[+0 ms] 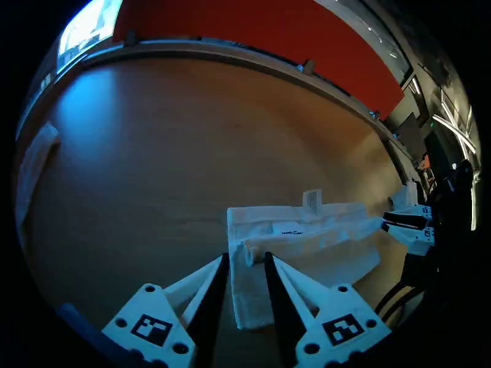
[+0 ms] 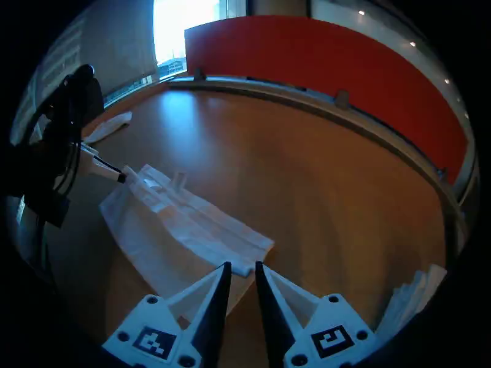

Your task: Fold towel

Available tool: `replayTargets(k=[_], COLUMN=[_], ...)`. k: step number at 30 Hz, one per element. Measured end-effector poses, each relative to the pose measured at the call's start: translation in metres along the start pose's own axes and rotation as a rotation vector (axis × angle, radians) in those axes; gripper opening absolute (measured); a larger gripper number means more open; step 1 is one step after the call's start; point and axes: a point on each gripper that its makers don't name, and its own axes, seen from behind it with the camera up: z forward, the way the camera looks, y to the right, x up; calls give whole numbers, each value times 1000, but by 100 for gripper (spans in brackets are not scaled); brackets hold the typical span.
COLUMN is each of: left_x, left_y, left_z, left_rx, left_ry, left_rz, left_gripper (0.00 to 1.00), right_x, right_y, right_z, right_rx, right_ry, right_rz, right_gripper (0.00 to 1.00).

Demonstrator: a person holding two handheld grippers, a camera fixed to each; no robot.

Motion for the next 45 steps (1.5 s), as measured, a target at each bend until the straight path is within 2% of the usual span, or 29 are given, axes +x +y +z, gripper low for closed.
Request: replayTargets(k=[4, 8, 13, 18, 20, 26, 30, 45], left_x=[1, 5, 12, 19, 23, 32, 36, 31], left_y=[-5, -9, -15, -21, -22, -25, -27, -26], left_z=[1, 2, 2, 2, 1, -3, -6, -15], left_rx=[21, 38, 64, 91, 100, 114, 120, 112], left_ry=[3, 11, 29, 45, 54, 83, 94, 96], left_rz=[8, 9, 10, 14, 12, 6, 7, 15], left_gripper=[63, 76, 93, 94, 94, 93, 94, 94], right_x=[-2, -1, 2, 7, 10, 14, 16, 17], right_y=[4, 9, 17, 25, 26, 26, 27, 21], right_z=[3, 5, 6, 8, 8, 6, 3, -6], right_rx=[-15, -32, -56, -78, -83, -77, -83, -84], right_ry=[-6, -8, -5, 3, 8, 16, 24, 38], right_rz=[-3, -11, -24, -29, -27, -26, -29, -41], right_gripper=[39, 60, 68, 69, 73, 76, 89, 90])
